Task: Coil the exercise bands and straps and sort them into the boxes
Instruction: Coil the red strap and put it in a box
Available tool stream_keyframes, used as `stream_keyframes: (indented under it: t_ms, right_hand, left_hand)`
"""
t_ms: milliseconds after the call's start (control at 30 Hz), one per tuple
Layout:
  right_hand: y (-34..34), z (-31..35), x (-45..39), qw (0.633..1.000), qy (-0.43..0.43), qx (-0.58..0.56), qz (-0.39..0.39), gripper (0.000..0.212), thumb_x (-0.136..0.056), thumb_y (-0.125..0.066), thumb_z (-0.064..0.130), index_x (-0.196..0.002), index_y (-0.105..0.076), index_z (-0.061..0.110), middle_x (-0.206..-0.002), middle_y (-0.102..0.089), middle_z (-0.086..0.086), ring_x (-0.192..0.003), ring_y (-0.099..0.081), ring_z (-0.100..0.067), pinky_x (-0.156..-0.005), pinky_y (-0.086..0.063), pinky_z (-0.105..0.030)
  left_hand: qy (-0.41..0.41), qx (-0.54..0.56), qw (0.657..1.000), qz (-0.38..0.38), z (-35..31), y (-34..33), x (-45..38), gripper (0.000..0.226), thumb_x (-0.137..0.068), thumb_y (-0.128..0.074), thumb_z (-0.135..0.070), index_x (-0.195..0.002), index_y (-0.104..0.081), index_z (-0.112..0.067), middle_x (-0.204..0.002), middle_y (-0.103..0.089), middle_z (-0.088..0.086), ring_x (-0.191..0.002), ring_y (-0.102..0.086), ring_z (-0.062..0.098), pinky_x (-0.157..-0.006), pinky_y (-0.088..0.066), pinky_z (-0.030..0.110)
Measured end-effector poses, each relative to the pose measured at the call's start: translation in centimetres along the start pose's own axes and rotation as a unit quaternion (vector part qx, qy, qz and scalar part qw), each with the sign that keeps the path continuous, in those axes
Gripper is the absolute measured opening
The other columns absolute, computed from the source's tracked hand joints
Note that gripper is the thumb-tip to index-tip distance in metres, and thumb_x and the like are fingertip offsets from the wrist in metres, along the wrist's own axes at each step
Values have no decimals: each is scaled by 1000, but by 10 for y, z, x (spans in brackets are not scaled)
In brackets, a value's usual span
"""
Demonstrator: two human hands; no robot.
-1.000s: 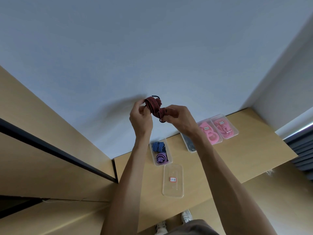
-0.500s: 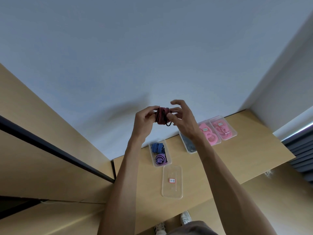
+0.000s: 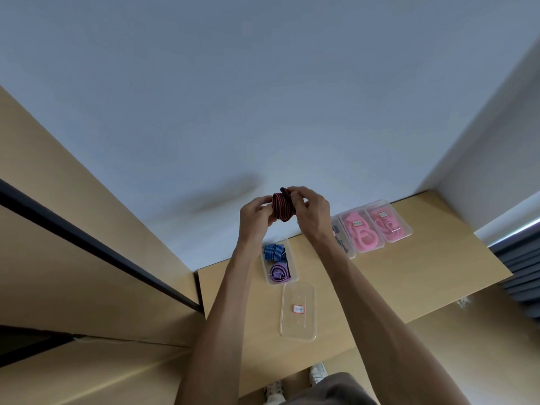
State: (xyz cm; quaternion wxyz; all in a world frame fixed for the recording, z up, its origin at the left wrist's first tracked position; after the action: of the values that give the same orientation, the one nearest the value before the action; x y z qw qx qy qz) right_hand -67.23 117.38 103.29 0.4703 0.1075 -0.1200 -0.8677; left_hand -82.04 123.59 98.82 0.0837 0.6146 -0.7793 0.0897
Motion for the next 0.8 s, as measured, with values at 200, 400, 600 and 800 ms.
stream_keyframes:
  t_ms: [200, 400, 600, 800]
  right_hand:
    - [-26, -26, 6, 992, -11, 70, 108, 37, -95, -60, 24, -130, -65, 14, -110, -68, 2, -90, -64, -21, -72, -47, -15]
    - [-48, -75, 20, 986, -111, 90, 91, 24, -95, -59, 26, -116, -57, 16, -110, -69, -7, -93, -66, -19, -72, -51, -26]
    - [-77, -134, 47, 974, -151, 143, 90, 30, -83, -63, 3, -112, -70, 8, -109, -71, -10, -93, -65, -22, -77, -51, -22]
    - [-92, -189, 55, 970, -193, 142, 47, 30, -85, -58, -1, -108, -75, 9, -100, -75, -9, -93, -68, -23, -81, -54, -26]
  left_hand:
    - [42, -1, 999, -10, 24, 17, 3, 22, -86, -54, 1, -91, -75, -5, -60, -66, 2, -49, -58, 11, -47, -40, 18]
    - [32, -113, 993, 14, 60, 23, -1, 21, -85, -54, -6, -81, -74, -9, -78, -70, 15, -83, -70, 35, -74, -59, 44]
    - [86, -211, 974, -18, 153, 39, 10, 15, -82, -62, -7, -87, -76, -10, -77, -75, 7, -83, -69, 30, -71, -51, 36]
    - [93, -230, 968, -41, 196, 40, 1, 21, -82, -61, -3, -94, -77, -10, -86, -76, 3, -86, -69, 21, -73, -48, 29]
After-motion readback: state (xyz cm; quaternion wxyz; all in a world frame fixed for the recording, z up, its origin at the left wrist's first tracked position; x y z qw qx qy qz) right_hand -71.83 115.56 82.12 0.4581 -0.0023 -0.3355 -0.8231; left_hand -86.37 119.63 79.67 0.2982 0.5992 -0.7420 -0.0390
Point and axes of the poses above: each hand's wrist, its own x-axis away from the middle knuckle, its own y-axis out of the back of the hand, z = x × y, the point moved 9 cm from there along -x, towards the middle knuckle
